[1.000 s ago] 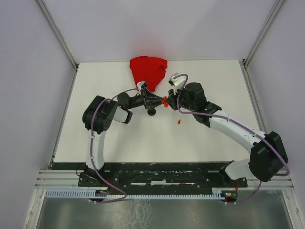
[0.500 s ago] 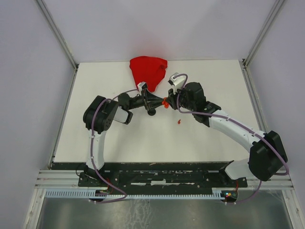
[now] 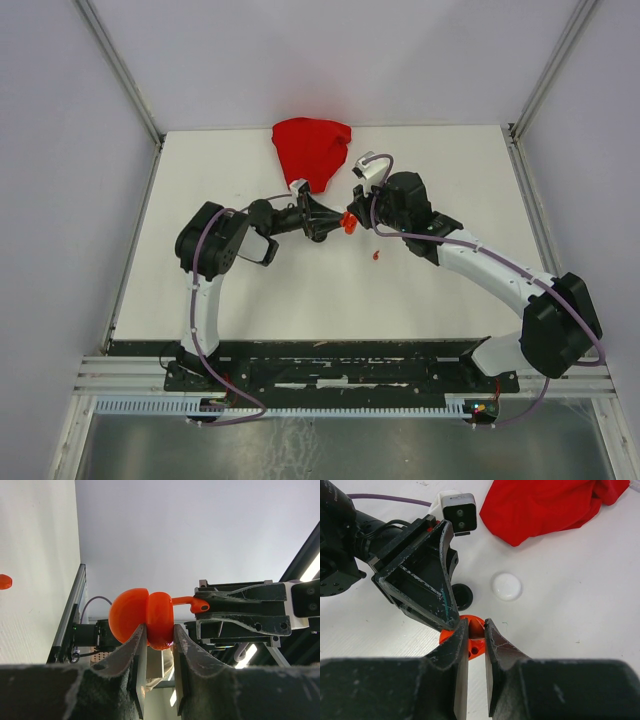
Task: Insert the wireless bluetooth earbuds into the charging case
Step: Adjust the earbud with the charging case.
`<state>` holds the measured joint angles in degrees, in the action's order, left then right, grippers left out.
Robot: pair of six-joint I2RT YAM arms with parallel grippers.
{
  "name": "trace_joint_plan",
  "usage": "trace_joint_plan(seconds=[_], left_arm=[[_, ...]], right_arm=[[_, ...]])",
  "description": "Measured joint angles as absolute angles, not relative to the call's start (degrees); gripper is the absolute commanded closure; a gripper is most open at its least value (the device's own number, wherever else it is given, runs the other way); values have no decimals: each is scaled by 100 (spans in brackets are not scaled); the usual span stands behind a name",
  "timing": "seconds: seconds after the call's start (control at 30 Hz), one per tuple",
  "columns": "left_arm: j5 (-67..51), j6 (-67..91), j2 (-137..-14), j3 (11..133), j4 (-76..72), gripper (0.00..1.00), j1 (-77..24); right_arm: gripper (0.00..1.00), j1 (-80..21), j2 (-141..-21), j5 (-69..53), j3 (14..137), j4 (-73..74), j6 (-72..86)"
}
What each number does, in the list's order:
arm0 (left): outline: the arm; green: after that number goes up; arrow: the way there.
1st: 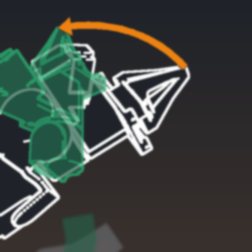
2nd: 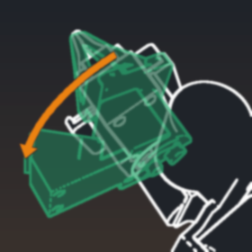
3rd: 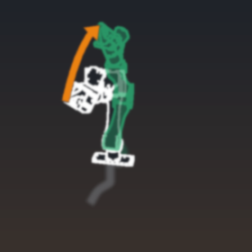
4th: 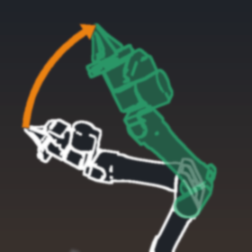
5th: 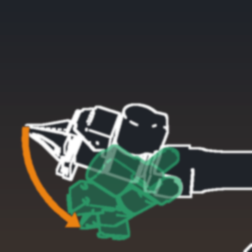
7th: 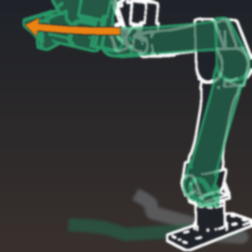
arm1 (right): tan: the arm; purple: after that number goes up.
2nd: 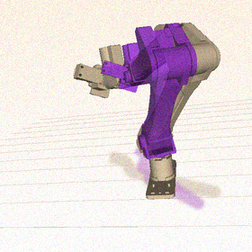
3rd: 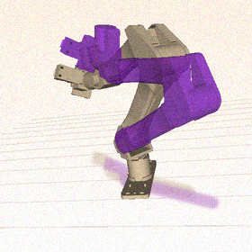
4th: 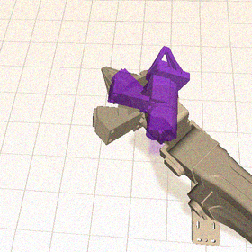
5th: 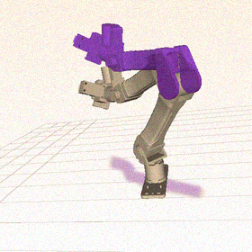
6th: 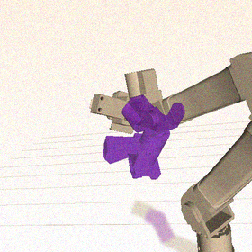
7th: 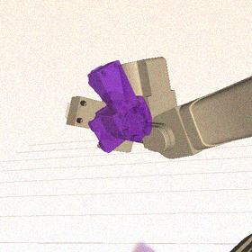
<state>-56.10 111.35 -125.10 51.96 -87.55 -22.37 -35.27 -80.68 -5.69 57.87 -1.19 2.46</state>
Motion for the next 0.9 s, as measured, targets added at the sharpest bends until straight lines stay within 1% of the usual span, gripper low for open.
trace_joint_plan(seconds=[0.9], left_arm=[[-5603, 11135, -12390, 5310, -8755, 97, -2237]], right_arm=[[86, -3527, -8068, -489, 5787, -73, 246]])
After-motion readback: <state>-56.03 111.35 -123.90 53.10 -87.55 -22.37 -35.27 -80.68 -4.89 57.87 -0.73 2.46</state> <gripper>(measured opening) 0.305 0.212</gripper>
